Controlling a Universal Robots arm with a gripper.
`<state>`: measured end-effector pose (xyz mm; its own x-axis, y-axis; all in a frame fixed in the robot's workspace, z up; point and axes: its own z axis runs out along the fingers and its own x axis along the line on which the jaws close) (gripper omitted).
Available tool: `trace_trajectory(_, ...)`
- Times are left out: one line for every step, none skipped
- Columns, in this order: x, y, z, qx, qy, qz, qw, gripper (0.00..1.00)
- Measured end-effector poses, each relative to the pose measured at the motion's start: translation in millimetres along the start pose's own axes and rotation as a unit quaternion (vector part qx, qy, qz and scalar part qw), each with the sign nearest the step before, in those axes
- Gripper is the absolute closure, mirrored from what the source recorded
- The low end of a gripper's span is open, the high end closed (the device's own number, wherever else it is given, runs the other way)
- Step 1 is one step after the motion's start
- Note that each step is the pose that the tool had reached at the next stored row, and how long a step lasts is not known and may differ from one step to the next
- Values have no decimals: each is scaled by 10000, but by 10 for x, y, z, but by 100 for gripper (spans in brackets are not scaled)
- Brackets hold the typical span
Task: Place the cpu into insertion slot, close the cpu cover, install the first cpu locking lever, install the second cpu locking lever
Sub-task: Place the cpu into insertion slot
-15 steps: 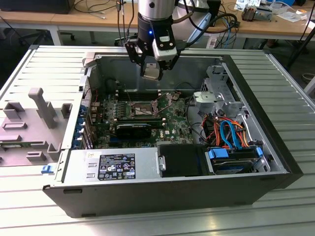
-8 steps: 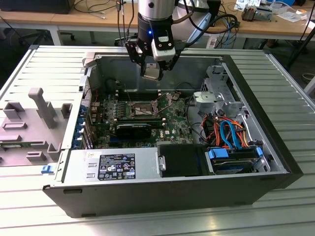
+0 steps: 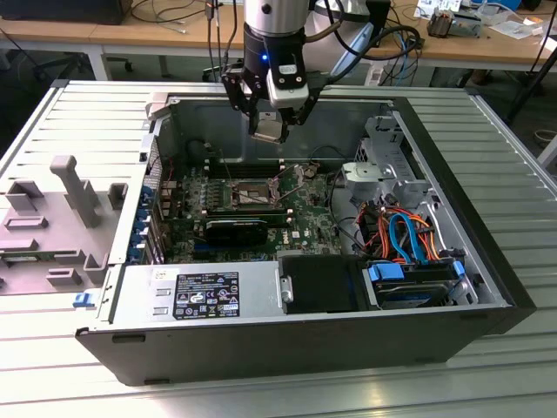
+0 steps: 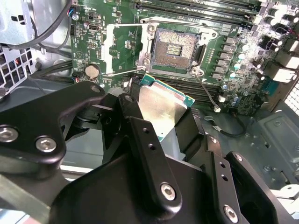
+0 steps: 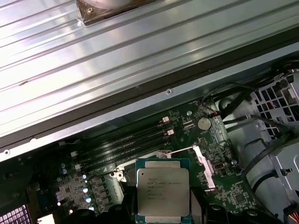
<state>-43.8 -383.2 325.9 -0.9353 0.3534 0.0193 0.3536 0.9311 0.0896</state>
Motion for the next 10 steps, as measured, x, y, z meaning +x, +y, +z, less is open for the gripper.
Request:
trace_trajectory(0,0,0,0,-1,13,10000,45)
trace_trajectory(0,0,1,-1,-2,19,10000,45)
trace_trajectory(0,0,1,-1,-2,25,10000,45)
trace_trajectory(0,0,1,0,-3,32,10000,45)
trace_trajectory(0,0,2,0,-4,38,10000,45)
trace_trajectory(0,0,2,0,-4,46,10000,45)
trace_trajectory(0,0,2,-1,-5,51,10000,45)
trace_trajectory(0,0,2,-1,-5,58,10000,45)
trace_trajectory(0,0,2,-1,-6,64,10000,45)
trace_trajectory(0,0,3,-1,-6,69,10000,45)
